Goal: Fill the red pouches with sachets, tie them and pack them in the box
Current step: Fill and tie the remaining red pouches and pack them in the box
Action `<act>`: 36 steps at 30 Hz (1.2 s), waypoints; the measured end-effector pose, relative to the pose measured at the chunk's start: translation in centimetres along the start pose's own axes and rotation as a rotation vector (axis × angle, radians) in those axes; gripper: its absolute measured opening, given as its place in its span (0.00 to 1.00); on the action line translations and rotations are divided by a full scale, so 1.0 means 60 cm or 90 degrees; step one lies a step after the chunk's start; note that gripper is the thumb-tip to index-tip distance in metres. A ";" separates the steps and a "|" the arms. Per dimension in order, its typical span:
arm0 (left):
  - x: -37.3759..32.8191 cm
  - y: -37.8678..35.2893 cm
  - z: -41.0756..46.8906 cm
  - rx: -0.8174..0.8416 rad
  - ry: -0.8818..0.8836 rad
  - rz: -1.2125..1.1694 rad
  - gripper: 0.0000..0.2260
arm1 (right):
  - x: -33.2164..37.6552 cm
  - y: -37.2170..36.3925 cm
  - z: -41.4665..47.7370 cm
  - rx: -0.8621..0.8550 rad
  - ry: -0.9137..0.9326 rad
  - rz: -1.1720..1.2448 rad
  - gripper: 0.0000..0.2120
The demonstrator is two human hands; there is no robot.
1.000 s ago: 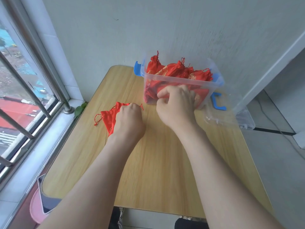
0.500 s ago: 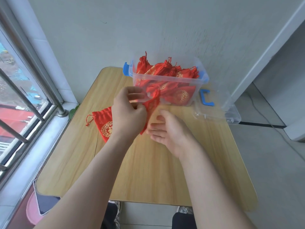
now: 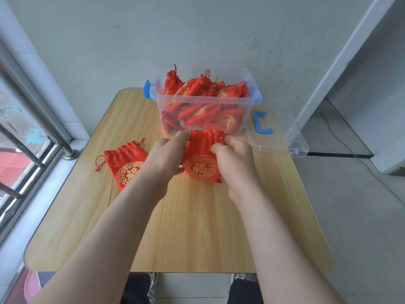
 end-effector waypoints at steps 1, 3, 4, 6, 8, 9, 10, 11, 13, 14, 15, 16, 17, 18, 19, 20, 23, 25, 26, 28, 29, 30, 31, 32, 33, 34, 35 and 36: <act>-0.002 -0.002 0.000 0.003 -0.013 0.009 0.21 | 0.001 0.000 0.000 0.002 0.016 -0.015 0.09; -0.005 -0.005 -0.004 -0.004 -0.042 -0.012 0.27 | 0.003 0.001 -0.001 -0.007 0.046 -0.032 0.08; -0.008 -0.006 -0.007 -0.012 -0.052 -0.039 0.29 | 0.004 0.003 -0.001 -0.018 0.056 -0.036 0.08; -0.014 -0.009 -0.016 -0.012 -0.062 -0.071 0.30 | 0.005 0.008 0.000 -0.035 0.058 -0.037 0.08; -0.014 -0.011 -0.017 -0.005 -0.082 -0.063 0.27 | 0.008 0.012 0.001 -0.047 0.046 -0.025 0.07; -0.013 -0.011 -0.017 -0.007 -0.093 -0.053 0.25 | 0.009 0.013 0.000 -0.053 0.040 -0.019 0.07; -0.012 -0.011 -0.017 -0.013 -0.104 -0.044 0.23 | 0.010 0.013 -0.001 -0.056 0.038 -0.019 0.07; -0.011 -0.010 -0.017 -0.021 -0.115 -0.038 0.21 | 0.009 0.013 -0.001 -0.055 0.038 -0.025 0.08; -0.010 -0.010 -0.015 -0.023 -0.130 -0.039 0.15 | 0.009 0.010 -0.005 -0.052 0.044 -0.042 0.10; -0.011 -0.009 -0.016 -0.014 -0.135 -0.045 0.13 | 0.010 0.008 -0.008 -0.051 0.050 -0.051 0.12; -0.011 -0.009 -0.017 -0.007 -0.136 -0.053 0.12 | 0.011 0.007 -0.010 -0.050 0.057 -0.062 0.13; -0.012 -0.009 -0.018 -0.004 -0.134 -0.066 0.10 | 0.011 0.006 -0.011 -0.049 0.063 -0.072 0.14; -0.012 -0.007 -0.018 -0.008 -0.132 -0.080 0.10 | 0.012 0.005 -0.013 -0.047 0.068 -0.075 0.13; -0.013 -0.006 -0.017 -0.016 -0.130 -0.096 0.09 | 0.014 0.006 -0.015 -0.047 0.071 -0.071 0.10; -0.014 -0.005 -0.017 -0.025 -0.128 -0.115 0.09 | 0.017 0.007 -0.015 -0.047 0.072 -0.061 0.07; -0.016 -0.004 -0.017 -0.034 -0.124 -0.139 0.09 | 0.020 0.009 -0.015 -0.048 0.072 -0.051 0.07; -0.020 0.000 -0.014 -0.040 -0.096 -0.216 0.09 | 0.027 0.012 -0.017 -0.038 0.086 -0.010 0.13; -0.021 -0.001 -0.013 -0.007 -0.078 -0.259 0.09 | 0.026 0.010 -0.015 -0.030 0.076 0.020 0.13; -0.021 -0.001 -0.012 0.006 -0.070 -0.275 0.08 | 0.024 0.009 -0.016 -0.025 0.061 0.041 0.12; -0.021 -0.002 -0.010 0.025 -0.058 -0.290 0.10 | 0.022 0.007 -0.014 -0.017 0.028 0.108 0.13; -0.020 -0.002 -0.009 0.030 -0.054 -0.298 0.11 | 0.023 0.006 -0.014 -0.018 0.016 0.138 0.13; -0.020 -0.002 -0.008 0.033 -0.047 -0.310 0.13 | 0.025 0.006 -0.014 -0.018 0.006 0.161 0.12; -0.020 0.000 -0.008 0.034 -0.040 -0.323 0.13 | 0.028 0.005 -0.015 -0.017 -0.005 0.182 0.10; -0.020 0.001 -0.008 0.033 -0.034 -0.334 0.14 | 0.031 0.005 -0.017 -0.018 -0.019 0.205 0.09; -0.019 0.003 -0.008 0.032 -0.030 -0.342 0.13 | 0.034 0.004 -0.018 -0.022 -0.035 0.231 0.07; -0.018 0.004 -0.009 0.030 -0.030 -0.344 0.13 | 0.036 0.004 -0.018 -0.028 -0.051 0.255 0.06; -0.018 0.006 -0.009 0.031 -0.032 -0.343 0.12 | 0.037 0.003 -0.017 -0.035 -0.067 0.275 0.06; -0.018 0.007 -0.009 0.031 -0.034 -0.343 0.11 | 0.037 0.003 -0.015 -0.042 -0.082 0.296 0.06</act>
Point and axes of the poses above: each hand's wrist, its own z-axis towards the middle knuckle, its own y-axis out of the back of the hand, x = y × z, the point moved 1 cm from there along z, towards the middle knuckle, and after that the axes turned 9 degrees about z, right-handed, at the moved point
